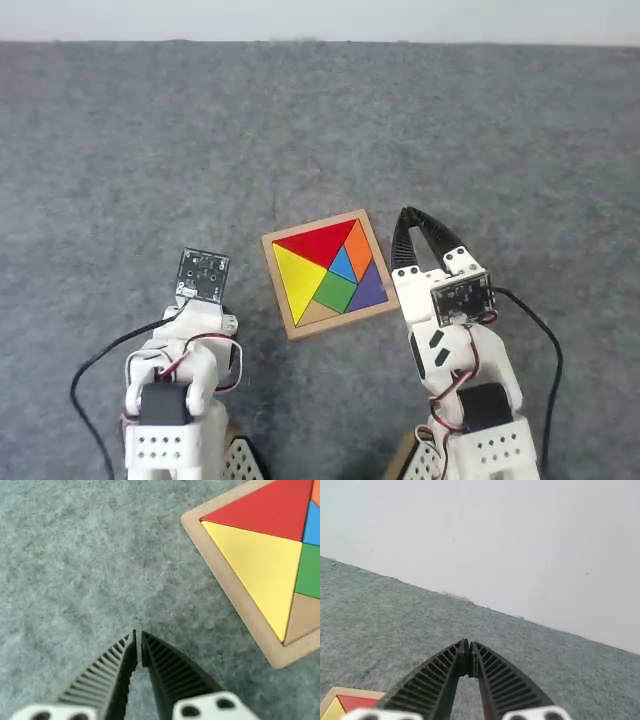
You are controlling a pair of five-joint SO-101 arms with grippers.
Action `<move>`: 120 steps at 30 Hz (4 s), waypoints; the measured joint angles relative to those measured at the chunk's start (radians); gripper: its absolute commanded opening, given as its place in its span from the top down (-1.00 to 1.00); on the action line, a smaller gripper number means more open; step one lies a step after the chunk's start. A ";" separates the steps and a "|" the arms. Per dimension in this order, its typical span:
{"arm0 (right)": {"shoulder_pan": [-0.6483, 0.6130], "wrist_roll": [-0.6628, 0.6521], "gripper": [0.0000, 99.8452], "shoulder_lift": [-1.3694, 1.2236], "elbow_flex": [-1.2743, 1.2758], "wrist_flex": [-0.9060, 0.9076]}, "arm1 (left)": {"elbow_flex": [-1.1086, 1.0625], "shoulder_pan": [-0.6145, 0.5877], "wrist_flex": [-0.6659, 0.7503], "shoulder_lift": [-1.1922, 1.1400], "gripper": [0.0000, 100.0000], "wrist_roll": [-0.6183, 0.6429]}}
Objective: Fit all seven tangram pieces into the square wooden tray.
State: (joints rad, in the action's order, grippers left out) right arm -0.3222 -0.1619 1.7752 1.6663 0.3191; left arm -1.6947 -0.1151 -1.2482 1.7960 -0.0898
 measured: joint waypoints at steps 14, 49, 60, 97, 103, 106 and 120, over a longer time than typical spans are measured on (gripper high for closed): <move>0.017 0.000 0.95 0.000 0.000 0.456 | 0.000 0.000 0.000 0.000 0.97 0.000; 0.038 -0.002 0.95 0.000 0.000 0.965 | 0.000 0.002 0.000 0.000 0.97 -0.002; 0.038 -0.002 0.95 0.000 0.000 0.965 | 0.000 0.002 0.000 0.000 0.97 -0.002; 0.038 -0.002 0.95 0.002 0.000 0.965 | 0.000 0.002 0.000 0.000 0.97 -0.002; 0.038 -0.002 0.95 0.002 0.000 0.965 | 0.000 0.002 0.000 0.000 0.97 -0.002; 0.038 -0.002 0.95 0.002 0.000 0.965 | 0.000 0.002 0.000 0.000 0.97 -0.002; 0.038 -0.002 0.95 0.002 0.000 0.965 | 0.000 0.002 0.000 0.000 0.97 -0.002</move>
State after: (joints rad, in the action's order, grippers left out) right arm -0.2839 -0.1634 1.7768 1.6663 1.2843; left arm -1.6947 -0.1135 -1.2482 1.7960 -0.0913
